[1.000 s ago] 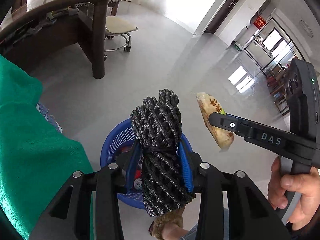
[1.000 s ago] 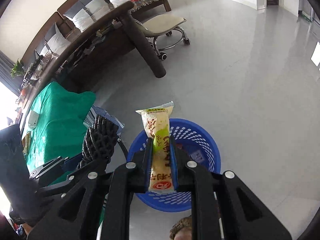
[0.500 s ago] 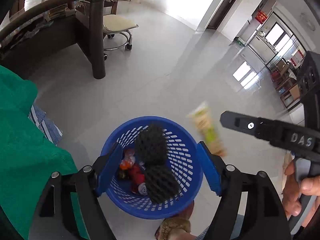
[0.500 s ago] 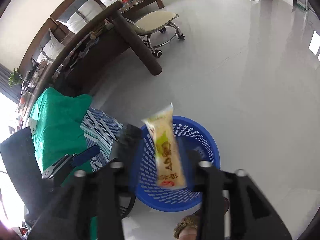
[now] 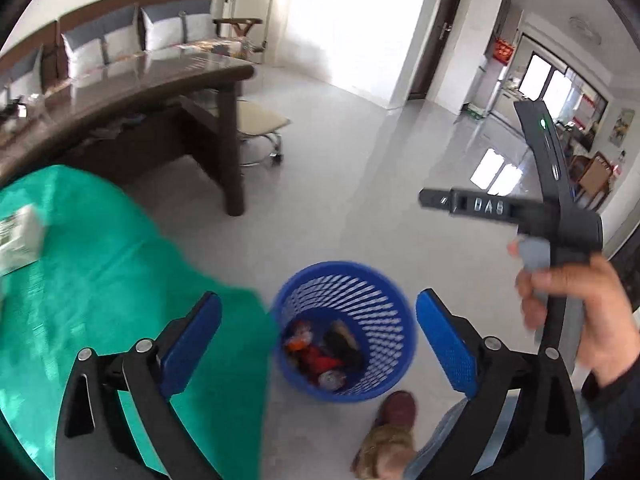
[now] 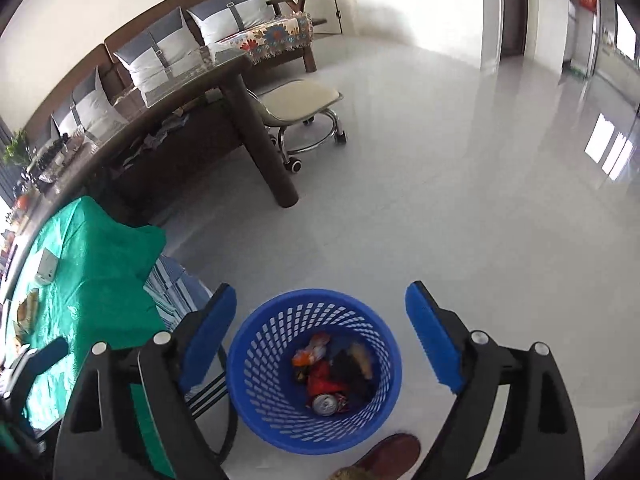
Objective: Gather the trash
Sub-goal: 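Move both open tools back over the table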
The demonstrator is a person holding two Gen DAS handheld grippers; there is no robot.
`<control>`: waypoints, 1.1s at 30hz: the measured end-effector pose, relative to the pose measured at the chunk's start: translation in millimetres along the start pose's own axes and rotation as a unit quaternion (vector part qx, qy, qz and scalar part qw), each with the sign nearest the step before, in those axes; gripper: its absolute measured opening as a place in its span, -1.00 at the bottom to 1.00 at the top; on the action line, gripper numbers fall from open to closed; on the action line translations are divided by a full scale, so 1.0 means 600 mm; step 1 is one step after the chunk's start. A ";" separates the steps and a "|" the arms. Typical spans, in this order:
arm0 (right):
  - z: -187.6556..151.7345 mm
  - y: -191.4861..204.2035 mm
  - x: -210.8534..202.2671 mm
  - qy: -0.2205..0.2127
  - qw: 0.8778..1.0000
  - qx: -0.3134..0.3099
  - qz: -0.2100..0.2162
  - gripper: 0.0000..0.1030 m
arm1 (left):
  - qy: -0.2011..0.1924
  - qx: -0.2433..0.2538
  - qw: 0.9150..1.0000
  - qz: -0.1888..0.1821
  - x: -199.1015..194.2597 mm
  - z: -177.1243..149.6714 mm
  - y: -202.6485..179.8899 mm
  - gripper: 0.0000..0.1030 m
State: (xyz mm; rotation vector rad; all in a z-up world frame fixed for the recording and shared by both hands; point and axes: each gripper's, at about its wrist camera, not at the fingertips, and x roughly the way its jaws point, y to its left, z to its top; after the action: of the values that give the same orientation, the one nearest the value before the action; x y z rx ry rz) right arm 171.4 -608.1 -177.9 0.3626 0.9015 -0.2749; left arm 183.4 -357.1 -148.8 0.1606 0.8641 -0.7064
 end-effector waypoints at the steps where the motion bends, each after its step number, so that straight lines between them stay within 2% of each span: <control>1: -0.001 0.009 -0.004 -0.003 1.000 -0.006 -0.004 0.66 | 0.000 -0.002 1.000 0.014 -0.021 -0.016 0.016 0.88; 4: -0.009 0.057 -0.019 -0.019 0.999 -0.039 -0.009 0.70 | -0.001 -0.024 0.998 0.053 -0.079 -0.060 0.074 0.88; 8: -0.038 0.154 -0.045 -0.043 0.995 -0.089 0.021 0.77 | 0.002 -0.063 0.992 0.112 -0.151 -0.121 0.159 0.88; 10: -0.060 0.223 -0.057 -0.052 0.990 -0.123 0.053 0.79 | 0.001 -0.085 0.987 0.138 -0.185 -0.152 0.205 0.88; 15: -0.136 0.393 -0.077 -0.063 0.966 -0.223 0.116 0.80 | 0.007 -0.115 0.970 0.216 -0.250 -0.208 0.294 0.88; 17: -0.173 0.455 -0.073 -0.045 0.955 -0.255 0.142 0.81 | 0.005 -0.130 0.965 0.229 -0.274 -0.226 0.324 0.88; 21: -0.228 0.551 -0.060 -0.017 0.938 -0.305 0.165 0.81 | 0.002 -0.158 0.957 0.244 -0.305 -0.254 0.368 0.88; 24: -0.255 0.603 -0.047 -0.003 0.925 -0.341 0.167 0.81 | 0.000 -0.181 0.953 0.243 -0.316 -0.268 0.393 0.88; 28: -0.286 0.641 -0.025 0.008 0.912 -0.383 0.149 0.84 | -0.001 -0.196 0.950 0.243 -0.314 -0.268 0.415 0.89; 33: -0.273 0.636 -0.006 0.032 0.919 -0.358 0.164 0.91 | 0.004 -0.210 0.951 0.227 -0.284 -0.244 0.449 0.89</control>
State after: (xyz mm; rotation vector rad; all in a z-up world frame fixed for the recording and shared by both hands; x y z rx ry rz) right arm 197.9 -193.8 -195.2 -0.1655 0.9253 0.3815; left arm 183.7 -6.0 -157.1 -0.0226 0.9252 -0.0834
